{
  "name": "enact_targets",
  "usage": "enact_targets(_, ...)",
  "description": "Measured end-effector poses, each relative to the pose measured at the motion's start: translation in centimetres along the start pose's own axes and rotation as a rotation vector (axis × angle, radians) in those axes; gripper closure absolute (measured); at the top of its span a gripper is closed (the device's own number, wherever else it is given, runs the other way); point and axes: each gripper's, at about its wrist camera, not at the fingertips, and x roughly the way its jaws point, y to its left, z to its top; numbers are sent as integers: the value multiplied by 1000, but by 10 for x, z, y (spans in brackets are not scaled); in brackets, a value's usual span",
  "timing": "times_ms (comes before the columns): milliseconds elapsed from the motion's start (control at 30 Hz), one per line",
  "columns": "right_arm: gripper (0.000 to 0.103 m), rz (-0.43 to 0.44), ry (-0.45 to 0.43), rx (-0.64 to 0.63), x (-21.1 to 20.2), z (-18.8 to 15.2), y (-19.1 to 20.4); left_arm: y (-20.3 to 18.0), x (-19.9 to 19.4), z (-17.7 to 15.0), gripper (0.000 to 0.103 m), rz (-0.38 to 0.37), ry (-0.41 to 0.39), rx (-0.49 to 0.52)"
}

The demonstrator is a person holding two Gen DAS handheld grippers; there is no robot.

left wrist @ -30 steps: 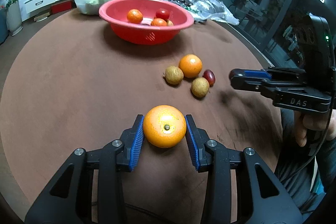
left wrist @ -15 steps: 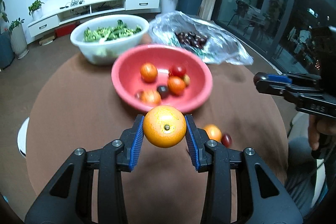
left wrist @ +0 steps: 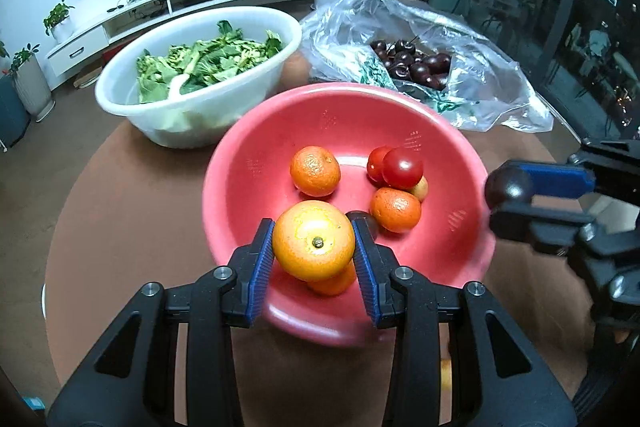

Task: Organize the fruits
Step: 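Carry the orange and dark plum over the red basin with both tools, then open both tools to drop the orange and dark plum into the basin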

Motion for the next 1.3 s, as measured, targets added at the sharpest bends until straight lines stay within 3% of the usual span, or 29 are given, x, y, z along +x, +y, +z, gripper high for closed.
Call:
enact_targets(233,72,-21,50,-13,29,0,-3,-1,21,-1,67,-6,15,1)
enact_targets(633,72,-81,94,-58,58,-1,2,-7,20,-5,67,14,-6,13)
enact_targets(1300,71,-144,91,-120,59,-6,12,-2,8,-11,58,35,-45,-15)
